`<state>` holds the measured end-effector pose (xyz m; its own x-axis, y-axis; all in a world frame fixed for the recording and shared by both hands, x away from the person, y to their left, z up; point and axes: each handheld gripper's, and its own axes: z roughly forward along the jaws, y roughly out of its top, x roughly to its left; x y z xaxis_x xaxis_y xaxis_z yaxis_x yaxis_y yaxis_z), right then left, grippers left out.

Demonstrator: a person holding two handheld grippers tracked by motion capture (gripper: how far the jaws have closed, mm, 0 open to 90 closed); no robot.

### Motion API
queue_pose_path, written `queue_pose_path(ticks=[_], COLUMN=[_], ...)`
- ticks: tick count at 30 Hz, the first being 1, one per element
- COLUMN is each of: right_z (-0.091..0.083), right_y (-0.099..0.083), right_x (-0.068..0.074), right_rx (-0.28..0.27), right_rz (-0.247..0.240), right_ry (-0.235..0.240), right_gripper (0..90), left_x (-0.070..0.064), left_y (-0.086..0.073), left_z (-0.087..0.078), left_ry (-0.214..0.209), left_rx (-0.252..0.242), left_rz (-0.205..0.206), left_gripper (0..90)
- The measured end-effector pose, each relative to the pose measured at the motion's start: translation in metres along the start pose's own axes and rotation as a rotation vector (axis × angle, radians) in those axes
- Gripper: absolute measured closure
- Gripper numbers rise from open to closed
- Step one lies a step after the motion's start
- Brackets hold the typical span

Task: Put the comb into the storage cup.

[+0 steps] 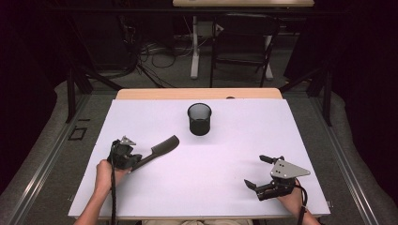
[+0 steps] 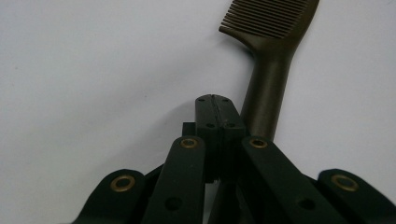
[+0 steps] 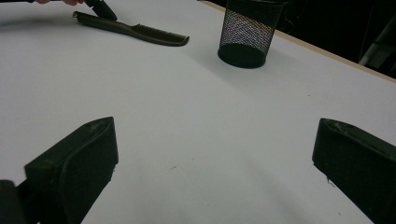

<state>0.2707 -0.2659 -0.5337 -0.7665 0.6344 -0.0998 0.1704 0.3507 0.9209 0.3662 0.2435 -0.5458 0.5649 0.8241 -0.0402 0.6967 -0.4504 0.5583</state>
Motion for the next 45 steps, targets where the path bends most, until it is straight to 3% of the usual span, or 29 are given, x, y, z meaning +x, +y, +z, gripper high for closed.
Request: queue_pose_path(ticks=[3,11,14,18,20,21,26,36,45], right_z=[0.0,0.0,0.0,0.0,0.0,0.0,0.0,0.001,0.001], right_y=[0.0,0.0,0.0,0.0,0.0,0.0,0.0,0.0,0.0], right_x=[0.0,0.0,0.0,0.0,0.0,0.0,0.0,0.0,0.0], right_rx=[0.0,0.0,-0.001,0.001,0.0,0.001,0.001,0.004,0.002], right_rz=[0.0,0.0,0.0,0.0,-0.001,0.0,-0.002,-0.003,-0.001], right_ry=[0.0,0.0,0.0,0.003,0.002,0.002,0.003,0.004,0.008], right_gripper=[0.0,0.0,0.0,0.0,0.0,0.0,0.0,0.0,0.0], left_x=[0.0,0.004,0.005,0.006,0.006,0.006,0.004,-0.003,-0.009], left_y=[0.0,0.002,0.004,0.005,0.006,0.007,0.01,0.015,0.021], left_z=[0.0,-0.011,-0.014,-0.02,-0.021,-0.021,-0.024,-0.021,-0.015], left_ry=[0.001,0.011,0.01,-0.013,-0.012,-0.012,-0.023,-0.026,-0.023], left_rx=[-0.007,-0.087,-0.094,-0.116,-0.117,-0.121,-0.125,-0.098,-0.069], left_rz=[0.0,-0.003,-0.004,0.018,0.02,0.018,0.047,0.107,0.149], left_gripper=[89.6,64.9,57.1,38.4,35.7,27.6,17.1,2.1,0.0])
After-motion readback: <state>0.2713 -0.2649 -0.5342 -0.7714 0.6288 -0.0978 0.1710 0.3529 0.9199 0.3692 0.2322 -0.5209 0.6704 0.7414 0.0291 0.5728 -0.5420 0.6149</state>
